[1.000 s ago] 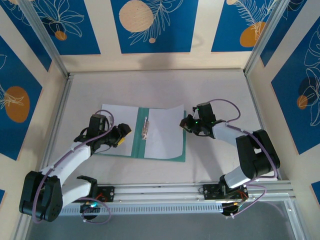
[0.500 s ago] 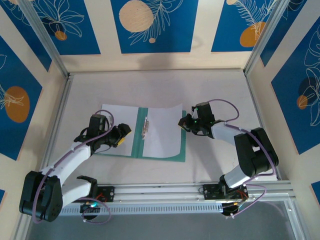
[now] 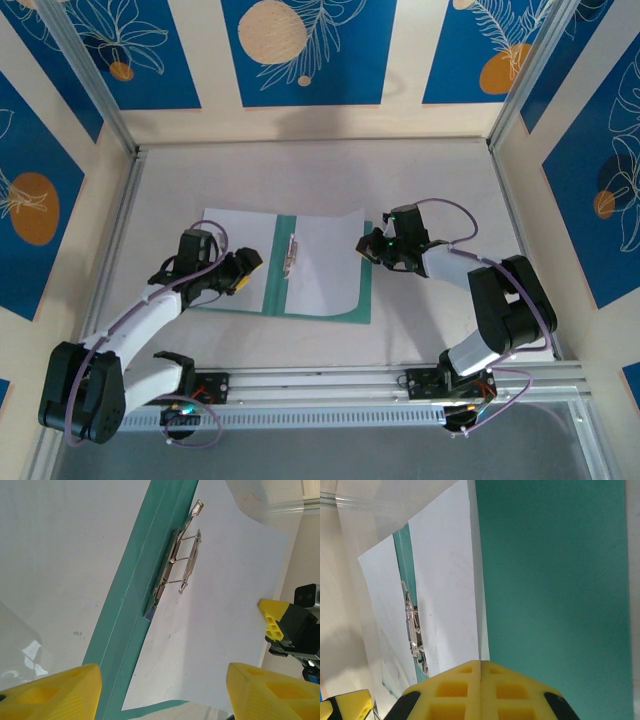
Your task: Put the files into the folder
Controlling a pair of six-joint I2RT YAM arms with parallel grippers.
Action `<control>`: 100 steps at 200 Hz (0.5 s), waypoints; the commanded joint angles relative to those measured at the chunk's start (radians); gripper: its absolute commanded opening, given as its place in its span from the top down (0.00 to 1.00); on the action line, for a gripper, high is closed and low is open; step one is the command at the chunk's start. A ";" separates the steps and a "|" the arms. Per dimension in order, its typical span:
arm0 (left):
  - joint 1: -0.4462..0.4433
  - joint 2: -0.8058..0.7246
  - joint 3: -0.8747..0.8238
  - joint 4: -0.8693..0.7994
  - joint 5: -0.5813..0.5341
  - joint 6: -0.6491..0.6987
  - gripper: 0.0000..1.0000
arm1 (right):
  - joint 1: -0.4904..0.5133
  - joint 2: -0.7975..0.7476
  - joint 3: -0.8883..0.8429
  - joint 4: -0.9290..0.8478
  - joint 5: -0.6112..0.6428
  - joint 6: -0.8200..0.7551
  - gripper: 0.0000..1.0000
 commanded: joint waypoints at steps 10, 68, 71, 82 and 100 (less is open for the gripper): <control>0.014 0.007 -0.012 0.012 0.024 -0.014 0.33 | 0.012 -0.002 -0.021 -0.002 -0.008 0.001 0.99; 0.014 0.003 -0.024 0.012 0.024 -0.014 0.33 | 0.014 0.009 -0.007 -0.008 -0.016 -0.011 0.90; 0.013 0.004 -0.024 0.013 0.024 -0.014 0.33 | 0.014 0.007 -0.006 -0.010 -0.014 -0.013 0.89; 0.014 0.004 -0.024 0.013 0.026 -0.013 0.33 | 0.015 0.004 -0.001 -0.023 -0.012 -0.017 0.83; 0.014 0.007 -0.024 0.016 0.026 -0.012 0.33 | 0.015 -0.004 0.008 -0.049 -0.005 -0.029 0.72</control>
